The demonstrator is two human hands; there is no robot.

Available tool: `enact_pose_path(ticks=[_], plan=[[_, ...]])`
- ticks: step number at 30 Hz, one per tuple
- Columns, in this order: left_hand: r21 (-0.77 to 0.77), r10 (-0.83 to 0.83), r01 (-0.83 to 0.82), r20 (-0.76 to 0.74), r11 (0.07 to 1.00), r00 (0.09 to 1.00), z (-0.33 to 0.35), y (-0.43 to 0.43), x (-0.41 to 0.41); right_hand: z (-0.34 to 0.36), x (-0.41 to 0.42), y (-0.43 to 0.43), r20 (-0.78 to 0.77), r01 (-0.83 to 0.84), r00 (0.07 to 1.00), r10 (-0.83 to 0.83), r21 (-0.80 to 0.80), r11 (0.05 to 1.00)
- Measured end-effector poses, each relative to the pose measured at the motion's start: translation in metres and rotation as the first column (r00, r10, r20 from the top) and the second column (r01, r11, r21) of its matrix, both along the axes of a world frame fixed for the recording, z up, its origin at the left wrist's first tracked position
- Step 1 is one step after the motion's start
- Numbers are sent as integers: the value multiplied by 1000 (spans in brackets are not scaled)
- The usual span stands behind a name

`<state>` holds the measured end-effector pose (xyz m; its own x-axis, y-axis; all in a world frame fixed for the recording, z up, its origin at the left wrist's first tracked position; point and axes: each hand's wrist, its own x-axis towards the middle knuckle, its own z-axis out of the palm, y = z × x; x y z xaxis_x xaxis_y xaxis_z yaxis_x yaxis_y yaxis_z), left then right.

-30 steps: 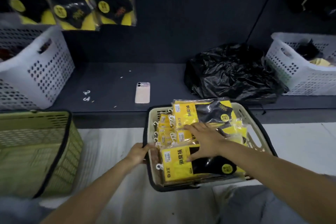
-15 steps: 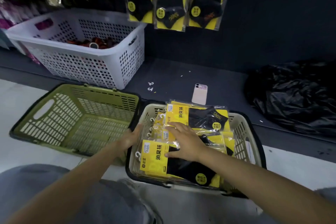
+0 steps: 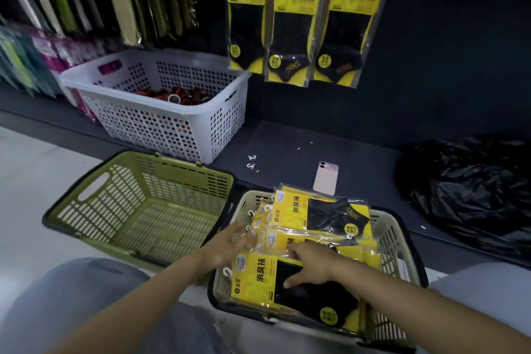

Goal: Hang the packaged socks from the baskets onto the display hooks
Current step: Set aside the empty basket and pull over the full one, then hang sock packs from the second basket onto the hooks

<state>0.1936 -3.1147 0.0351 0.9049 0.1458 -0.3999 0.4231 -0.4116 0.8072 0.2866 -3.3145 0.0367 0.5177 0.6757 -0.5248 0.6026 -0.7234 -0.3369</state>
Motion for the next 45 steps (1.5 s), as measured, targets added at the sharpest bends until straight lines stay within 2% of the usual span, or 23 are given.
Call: enact_pose_path(ticks=[3,5,6,7,9,11,12,13,15,17,19,22,23,25,27,28,31,36,38,42,45], plan=[[-83,205,-195,137,977,969,14,-7,13,14,11,-11,-60,185,982,-178,160,970],[-178,387,-354,209,918,898,26,-12,24,30,23,-19,-96,328,944,-315,362,873],[-241,432,-381,215,893,876,31,-16,31,39,29,-23,-142,389,919,-368,481,786],[-312,444,-375,191,873,876,36,-22,38,48,32,-27,-215,448,889,-403,582,678],[-388,354,-273,156,880,922,47,-35,50,62,36,-30,-391,550,829,-399,700,457],[-345,224,-125,265,930,938,58,-47,62,70,40,-31,-488,588,799,-351,754,291],[-312,183,-72,343,947,921,65,-53,67,74,42,-34,-487,580,803,-344,773,259],[-282,154,-38,399,959,904,69,-57,71,76,44,-37,-470,565,812,-348,781,264],[-196,58,30,428,980,902,69,-65,77,76,48,-45,-438,553,823,-361,762,338],[-25,-121,145,419,989,900,60,-74,79,68,48,-53,-444,559,826,-347,723,405],[33,-206,211,412,977,888,51,-80,81,58,45,-57,-429,565,819,-381,718,407],[-21,-163,191,432,981,887,65,-75,96,61,47,-61,-421,607,764,-489,726,323],[-32,-162,195,435,980,886,73,-72,103,65,51,-62,-432,619,740,-516,736,272],[-74,-161,214,438,974,884,89,-70,114,76,59,-63,-482,628,684,-548,771,105],[-155,-96,183,446,971,890,104,-73,124,94,70,-62,-508,606,637,-580,795,-30],[-203,-49,156,450,967,891,109,-74,129,104,76,-61,-507,600,625,-593,798,-50],[-288,74,72,465,955,882,130,-74,145,133,95,-55,-550,620,634,-543,781,-67],[-273,197,-61,504,960,841,168,-49,168,169,128,-40,-595,663,677,-433,748,10],[-293,232,-78,536,953,812,179,-34,176,182,142,-33,-593,652,667,-451,758,-30],[-339,352,-170,601,925,718,200,-7,188,221,175,-25,-599,592,631,-493,782,-193],[-361,436,-255,619,897,653,207,11,193,252,198,-21,-571,559,609,-550,801,-214]])
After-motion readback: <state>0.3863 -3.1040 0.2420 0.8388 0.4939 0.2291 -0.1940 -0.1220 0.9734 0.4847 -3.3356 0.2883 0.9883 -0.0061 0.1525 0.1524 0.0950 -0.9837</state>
